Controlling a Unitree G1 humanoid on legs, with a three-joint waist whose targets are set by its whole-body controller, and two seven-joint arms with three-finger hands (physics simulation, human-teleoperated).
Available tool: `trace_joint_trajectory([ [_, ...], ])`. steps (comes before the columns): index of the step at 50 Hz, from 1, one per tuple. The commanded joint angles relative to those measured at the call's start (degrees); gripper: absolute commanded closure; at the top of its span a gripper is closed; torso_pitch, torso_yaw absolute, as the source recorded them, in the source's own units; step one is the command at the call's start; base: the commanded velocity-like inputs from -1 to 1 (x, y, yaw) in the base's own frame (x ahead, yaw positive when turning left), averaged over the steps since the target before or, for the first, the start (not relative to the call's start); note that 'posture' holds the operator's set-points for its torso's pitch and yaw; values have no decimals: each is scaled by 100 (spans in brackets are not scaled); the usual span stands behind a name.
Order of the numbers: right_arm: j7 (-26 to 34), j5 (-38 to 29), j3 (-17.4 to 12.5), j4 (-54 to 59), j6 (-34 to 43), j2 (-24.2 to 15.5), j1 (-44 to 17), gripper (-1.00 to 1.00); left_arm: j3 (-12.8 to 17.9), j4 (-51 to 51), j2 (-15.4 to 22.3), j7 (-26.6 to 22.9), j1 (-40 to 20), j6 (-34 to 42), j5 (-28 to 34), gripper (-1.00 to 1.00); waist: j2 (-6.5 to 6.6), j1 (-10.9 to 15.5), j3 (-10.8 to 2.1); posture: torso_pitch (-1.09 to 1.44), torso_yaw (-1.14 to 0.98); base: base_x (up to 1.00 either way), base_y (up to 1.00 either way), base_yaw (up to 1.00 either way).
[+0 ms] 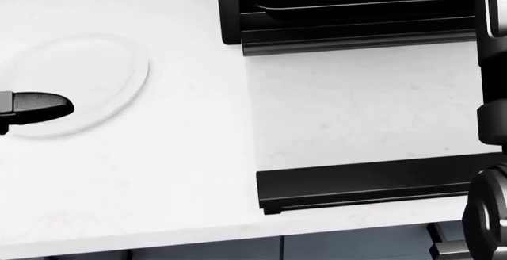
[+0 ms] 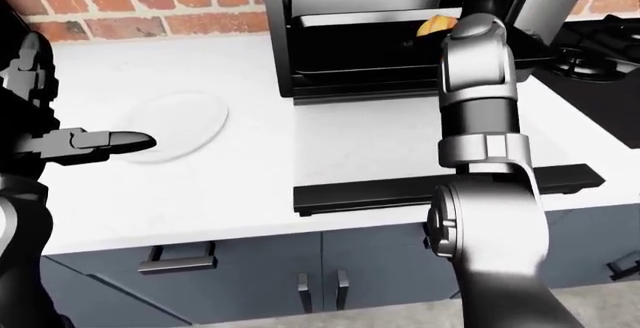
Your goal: Pick the bread from the tray and place it on the plate on the counter.
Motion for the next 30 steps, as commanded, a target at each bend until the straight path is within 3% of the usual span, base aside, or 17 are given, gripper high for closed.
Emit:
trace_joint_trajectory([
  [1, -41, -41, 6, -215, -152, -76, -246, -87, 68, -147, 75, 12, -121, -154, 11, -100, -9, 2, -159, 0, 0, 0, 0, 0],
  [9, -40, -12, 4, -245, -130, -79, -239, -61, 84, -171, 80, 17, -109, -138, -14, -100, -11, 2, -156, 0, 0, 0, 0, 0],
  [12, -27, 1, 2, -254, -133, -82, -231, -40, 85, -172, 102, 17, -143, -101, -21, -100, -12, 1, -157, 0, 0, 0, 0, 0],
  [30, 223, -91, 62, -439, -33, -40, -67, -1, 95, -191, 155, 30, -227, -34, -32, -100, -16, -9, -156, 0, 0, 0, 0, 0],
])
